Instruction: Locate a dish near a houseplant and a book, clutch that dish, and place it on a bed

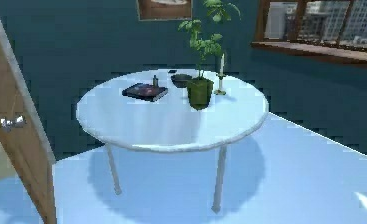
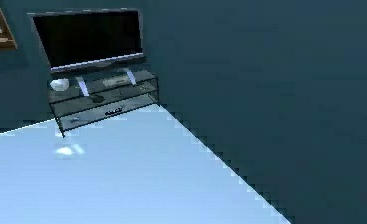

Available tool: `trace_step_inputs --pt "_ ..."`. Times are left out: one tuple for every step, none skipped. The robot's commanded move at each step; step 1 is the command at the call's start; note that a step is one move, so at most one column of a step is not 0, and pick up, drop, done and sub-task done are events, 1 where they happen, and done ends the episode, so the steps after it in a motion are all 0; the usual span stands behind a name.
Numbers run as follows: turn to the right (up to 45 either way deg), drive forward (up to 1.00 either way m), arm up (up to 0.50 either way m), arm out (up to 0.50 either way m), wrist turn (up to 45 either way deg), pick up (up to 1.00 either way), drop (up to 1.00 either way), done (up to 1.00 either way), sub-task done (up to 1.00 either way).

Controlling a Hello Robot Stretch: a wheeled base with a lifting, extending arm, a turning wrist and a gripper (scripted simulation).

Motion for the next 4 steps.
trace_step_inputs --pt "0.0 0.4 0.0 0.0 0.0 0.0 0.0 0.0 0.0" --pt "-45.0 0.0 0.0 0.0 0.0 0.0 0.0 0.0 0.0" --pt "-45.0 0.0 0.0 0.0 0.0 0.0 0.0 0.0 0.0" --pt "-45.0 0.0 0.0 0.0 0.0 0.0 0.0 0.0 0.0"
